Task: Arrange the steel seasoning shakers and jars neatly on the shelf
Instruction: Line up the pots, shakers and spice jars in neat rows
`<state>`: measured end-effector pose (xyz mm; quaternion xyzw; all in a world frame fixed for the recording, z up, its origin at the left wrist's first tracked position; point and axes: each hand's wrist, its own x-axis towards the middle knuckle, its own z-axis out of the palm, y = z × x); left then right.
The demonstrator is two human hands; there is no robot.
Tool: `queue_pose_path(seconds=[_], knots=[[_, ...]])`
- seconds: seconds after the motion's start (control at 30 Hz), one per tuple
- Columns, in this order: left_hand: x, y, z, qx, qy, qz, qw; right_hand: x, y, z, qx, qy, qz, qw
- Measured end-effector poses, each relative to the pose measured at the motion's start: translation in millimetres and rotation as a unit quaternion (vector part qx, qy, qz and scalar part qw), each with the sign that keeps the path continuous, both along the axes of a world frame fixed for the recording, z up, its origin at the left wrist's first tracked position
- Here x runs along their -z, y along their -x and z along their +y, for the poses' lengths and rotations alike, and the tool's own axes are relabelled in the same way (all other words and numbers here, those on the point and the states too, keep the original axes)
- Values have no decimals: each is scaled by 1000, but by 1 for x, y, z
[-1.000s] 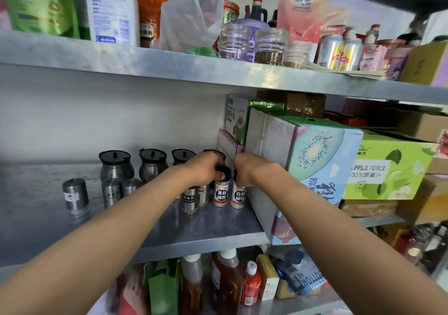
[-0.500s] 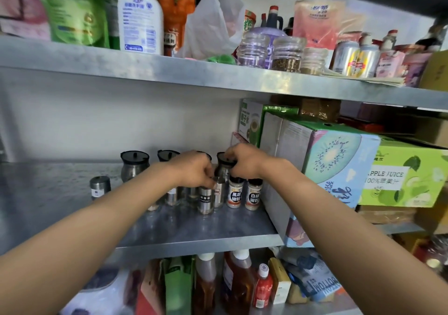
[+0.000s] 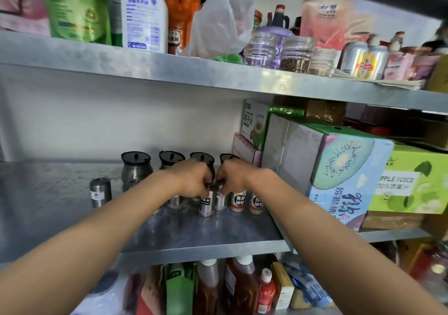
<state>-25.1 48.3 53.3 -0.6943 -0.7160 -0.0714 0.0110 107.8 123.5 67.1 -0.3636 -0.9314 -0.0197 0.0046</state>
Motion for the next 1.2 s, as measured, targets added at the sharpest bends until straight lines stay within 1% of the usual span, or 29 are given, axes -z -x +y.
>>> queue_pose_path(seconds=[0.13, 0.23, 0.4, 0.6, 0.87, 1.0, 1.2], knots=[[-2, 0, 3, -2, 3, 32, 999, 3, 2, 7, -1, 11, 21, 1000], [-1, -3, 4, -5, 2, 44, 999, 2, 3, 11, -1, 18, 15, 1000], [5, -6, 6, 19, -65, 95, 993, 2, 5, 17, 0, 17, -3, 1000], [12, -6, 8, 48, -37, 144, 988, 4, 7, 21, 6, 26, 0, 1000], [4, -5, 19, 10, -24, 87, 996, 6, 4, 25, 8, 46, 17, 999], [5, -4, 25, 0, -49, 97, 994, 7, 3, 26, 4, 46, 21, 999], [9, 0, 27, 15, -51, 117, 992, 7, 1, 26, 4, 49, 23, 999]])
